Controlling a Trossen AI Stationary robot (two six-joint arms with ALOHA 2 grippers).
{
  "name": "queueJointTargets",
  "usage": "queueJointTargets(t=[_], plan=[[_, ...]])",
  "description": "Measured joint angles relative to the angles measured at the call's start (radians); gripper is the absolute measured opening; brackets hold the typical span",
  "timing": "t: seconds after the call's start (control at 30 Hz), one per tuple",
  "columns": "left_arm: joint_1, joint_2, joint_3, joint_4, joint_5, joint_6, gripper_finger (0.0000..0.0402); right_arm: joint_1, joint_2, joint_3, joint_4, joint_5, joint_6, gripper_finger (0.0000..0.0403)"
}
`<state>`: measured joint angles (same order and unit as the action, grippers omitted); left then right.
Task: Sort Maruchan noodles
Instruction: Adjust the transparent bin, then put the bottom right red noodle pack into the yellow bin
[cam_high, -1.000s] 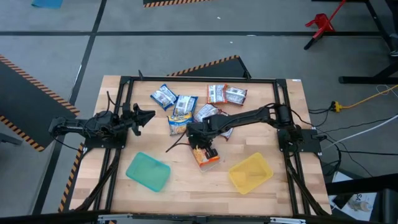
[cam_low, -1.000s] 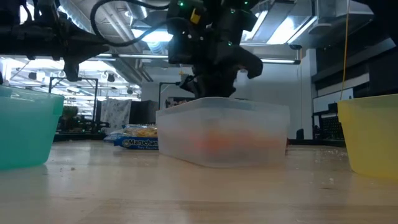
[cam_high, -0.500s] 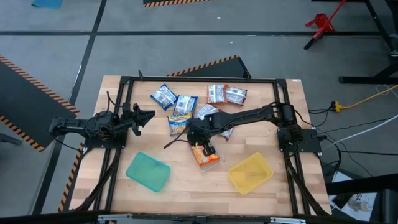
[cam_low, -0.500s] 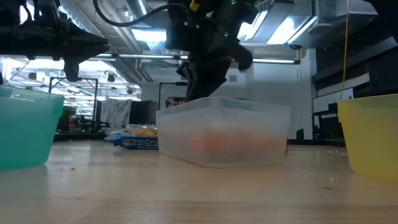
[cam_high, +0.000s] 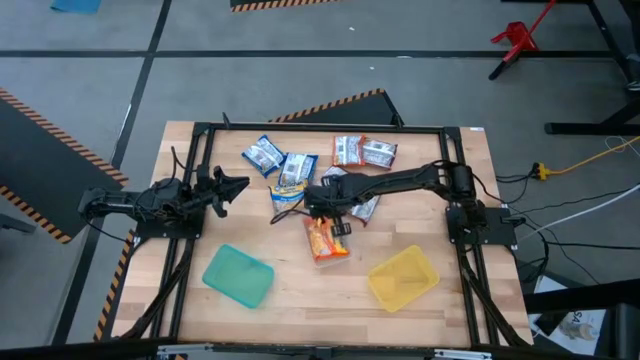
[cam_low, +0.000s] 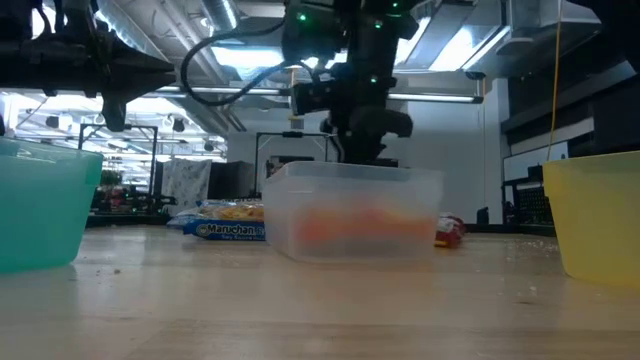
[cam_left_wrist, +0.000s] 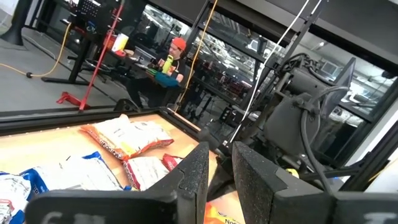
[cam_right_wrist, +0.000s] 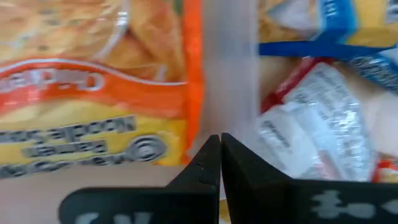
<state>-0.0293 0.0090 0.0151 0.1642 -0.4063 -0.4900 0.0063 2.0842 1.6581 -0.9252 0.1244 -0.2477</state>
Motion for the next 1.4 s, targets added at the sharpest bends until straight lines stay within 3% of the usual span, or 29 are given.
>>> queueJointTargets(t=[0.1, 0.23, 0.5, 0.73, 1.07, 1.3, 1.4], plan=[[0.0, 0.0, 0.0, 0.0, -0.002, 0.001, 0.0066, 0.024, -0.008, 0.0, -0.02, -0.01, 0.025, 0.0], [0.0, 0.0, 0.0, 0.0, -0.002, 0.001, 0.0066, 0.059, -0.062, 0.0, -0.045, 0.092, 0.061, 0.0], [0.0, 0.0, 0.0, 0.0, -0.001, 0.001, 0.0066, 0.065, -0.088, -0.011, -0.231, 0.18, 0.259, 0.0], [0.0, 0.0, 0.0, 0.0, 0.002, 0.0, 0.0066, 0.072, -0.088, -0.102, -0.122, 0.043, 0.327, 0.0], [0.0, 0.0, 0.0, 0.0, 0.008, 0.0, 0.0066, 0.122, -0.088, -0.081, -0.037, -0.163, 0.295, 0.0], [0.0, 0.0, 0.0, 0.0, 0.008, -0.003, 0.0066, 0.145, -0.109, -0.071, -0.039, -0.198, 0.321, 0.0], [0.0, 0.0, 0.0, -0.002, 0.008, 0.007, 0.0066, 0.161, -0.125, -0.053, -0.078, -0.103, 0.315, 0.0]])
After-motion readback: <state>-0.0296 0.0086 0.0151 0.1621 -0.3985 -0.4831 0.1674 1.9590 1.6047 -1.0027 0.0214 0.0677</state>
